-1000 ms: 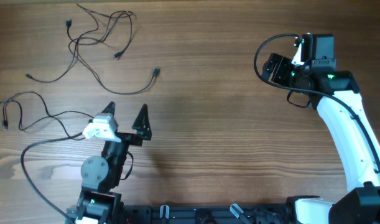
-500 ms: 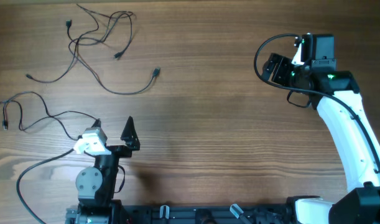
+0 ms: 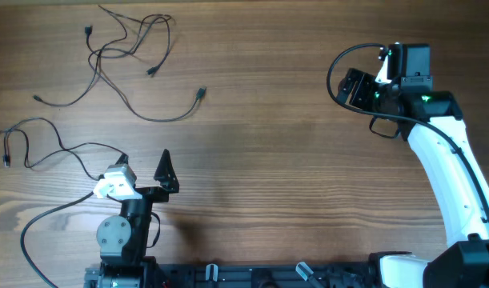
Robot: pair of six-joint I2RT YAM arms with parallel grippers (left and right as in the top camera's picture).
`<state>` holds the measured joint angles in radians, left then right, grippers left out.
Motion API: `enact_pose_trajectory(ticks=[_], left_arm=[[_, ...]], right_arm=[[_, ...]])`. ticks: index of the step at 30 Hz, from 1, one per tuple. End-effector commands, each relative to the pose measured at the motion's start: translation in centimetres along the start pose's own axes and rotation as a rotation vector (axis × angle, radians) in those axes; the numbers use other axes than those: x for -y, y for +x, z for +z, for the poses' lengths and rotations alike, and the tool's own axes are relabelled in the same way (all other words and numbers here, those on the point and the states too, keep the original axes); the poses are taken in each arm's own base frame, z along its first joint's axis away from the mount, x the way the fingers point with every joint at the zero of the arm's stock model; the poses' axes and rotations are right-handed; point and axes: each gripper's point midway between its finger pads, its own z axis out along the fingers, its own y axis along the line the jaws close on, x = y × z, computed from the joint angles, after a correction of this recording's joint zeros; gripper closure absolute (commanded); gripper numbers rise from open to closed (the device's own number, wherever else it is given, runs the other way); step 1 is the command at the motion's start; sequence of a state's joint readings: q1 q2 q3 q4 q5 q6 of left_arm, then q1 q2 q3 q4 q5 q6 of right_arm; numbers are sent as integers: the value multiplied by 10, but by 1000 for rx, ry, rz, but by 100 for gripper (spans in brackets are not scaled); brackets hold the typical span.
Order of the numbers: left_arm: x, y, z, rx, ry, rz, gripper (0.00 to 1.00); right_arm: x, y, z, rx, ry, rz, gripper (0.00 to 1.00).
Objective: Untangle cables
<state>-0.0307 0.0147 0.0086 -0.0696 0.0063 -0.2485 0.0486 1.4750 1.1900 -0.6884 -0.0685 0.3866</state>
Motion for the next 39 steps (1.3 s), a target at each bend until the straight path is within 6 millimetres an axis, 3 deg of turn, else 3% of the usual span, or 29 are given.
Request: enact_pose_trajectory(ticks=[1,24,31,36,39], left_arm=[[1,1,0,-3,9,6,0],[1,1,0,-3,10,6,0],[1,1,0,-3,9,6,0],[1,1,0,-3,9,6,0],[1,1,0,-3,9,6,0]], right_arm=[[-1,-10,-7,34,5,-18,0],[3,-7,-9,33,22,-20,0],[19,32,-2,42,18,8,0],[23,43,8,210,-65,37,0],[30,61,8,335,-134,102,0]])
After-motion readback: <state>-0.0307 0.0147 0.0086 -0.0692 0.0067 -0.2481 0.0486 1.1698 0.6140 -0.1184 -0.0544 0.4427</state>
